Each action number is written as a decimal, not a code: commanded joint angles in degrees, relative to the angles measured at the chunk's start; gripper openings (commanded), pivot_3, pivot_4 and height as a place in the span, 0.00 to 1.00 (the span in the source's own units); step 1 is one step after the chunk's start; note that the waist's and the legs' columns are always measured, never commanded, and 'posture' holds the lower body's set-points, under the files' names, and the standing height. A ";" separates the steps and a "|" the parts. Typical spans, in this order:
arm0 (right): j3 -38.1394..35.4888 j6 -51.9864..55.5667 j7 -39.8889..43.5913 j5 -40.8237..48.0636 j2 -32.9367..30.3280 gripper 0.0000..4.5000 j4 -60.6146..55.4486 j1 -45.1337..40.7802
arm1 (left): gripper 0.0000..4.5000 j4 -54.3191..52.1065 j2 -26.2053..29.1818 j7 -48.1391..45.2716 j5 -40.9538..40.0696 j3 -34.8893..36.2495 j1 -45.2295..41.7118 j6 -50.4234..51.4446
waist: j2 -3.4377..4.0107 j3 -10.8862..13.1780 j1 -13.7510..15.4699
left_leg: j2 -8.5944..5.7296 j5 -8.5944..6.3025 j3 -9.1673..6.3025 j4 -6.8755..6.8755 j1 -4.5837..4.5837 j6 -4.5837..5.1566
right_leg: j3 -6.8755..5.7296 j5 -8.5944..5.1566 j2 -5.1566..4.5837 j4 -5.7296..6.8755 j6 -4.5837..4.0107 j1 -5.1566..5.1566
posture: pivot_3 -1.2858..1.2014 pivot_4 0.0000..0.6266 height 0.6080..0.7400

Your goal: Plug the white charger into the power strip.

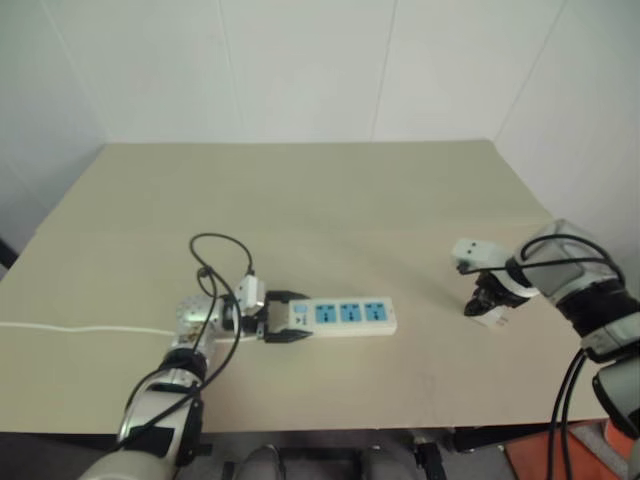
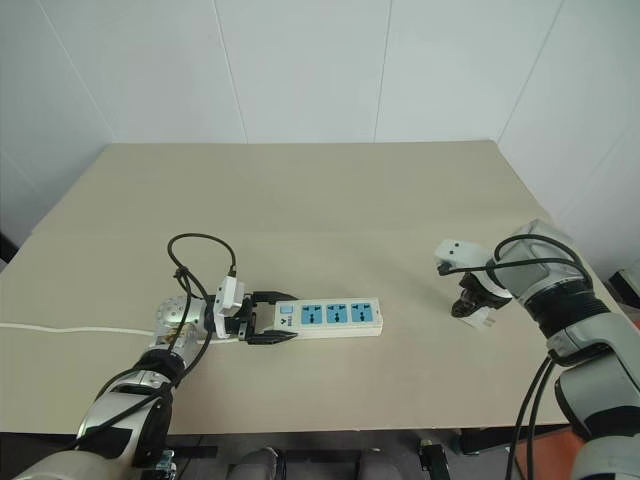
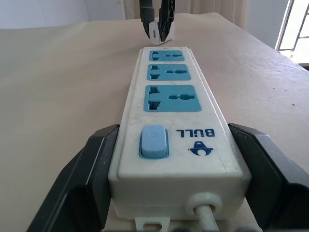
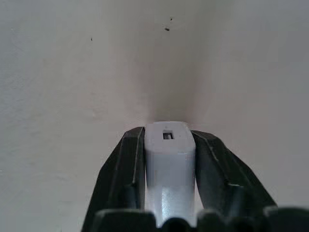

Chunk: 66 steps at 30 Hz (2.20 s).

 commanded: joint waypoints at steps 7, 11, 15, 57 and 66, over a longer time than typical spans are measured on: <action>-3.61 -2.64 -0.06 -2.40 -2.65 0.25 -7.58 0.17 | 0.72 -2.91 1.41 -1.31 -0.50 -0.69 1.27 2.51 | 0.00 0.00 -0.09 | 0.00 0.00 0.00 0.07 -0.01 0.00 | 0.01 0.00 0.00 0.15 0.01 -0.04 | 0.52 0.24 1.00; -15.09 -1.19 -0.92 5.73 -0.91 0.25 -14.63 -2.08 | 0.72 -3.71 2.19 -1.54 -0.54 -0.88 1.31 3.13 | 0.01 0.01 -0.24 | 0.00 0.00 -0.01 0.09 -0.01 -0.01 | 0.02 -0.01 0.02 0.29 0.00 -0.11 | 0.52 0.24 1.00; -31.64 -5.07 -5.73 18.24 6.30 0.25 -18.67 2.24 | 0.72 -3.59 2.99 -0.54 -0.04 -1.00 1.43 3.24 | 0.00 0.00 -0.41 | 0.02 0.00 -0.05 0.12 0.10 -0.01 | 0.01 -0.01 0.05 0.34 0.00 0.01 | 0.52 0.24 1.00; -36.54 -58.82 5.13 30.12 46.95 0.25 24.26 9.49 | 0.72 -13.52 5.04 2.68 -1.58 -1.84 4.72 11.46 | -0.03 0.02 -1.06 | 0.04 0.00 -0.11 0.11 0.78 -0.01 | -0.03 -0.02 0.07 0.31 0.00 0.73 | 0.52 0.24 1.00; -36.63 -61.68 5.28 28.85 46.29 0.25 28.22 9.47 | 0.72 -13.94 4.89 3.14 -2.02 -1.84 5.84 11.81 | -0.03 0.02 -1.25 | 0.04 0.00 -0.11 0.11 0.78 -0.01 | -0.03 -0.02 0.07 0.31 0.00 0.75 | 0.52 0.24 1.00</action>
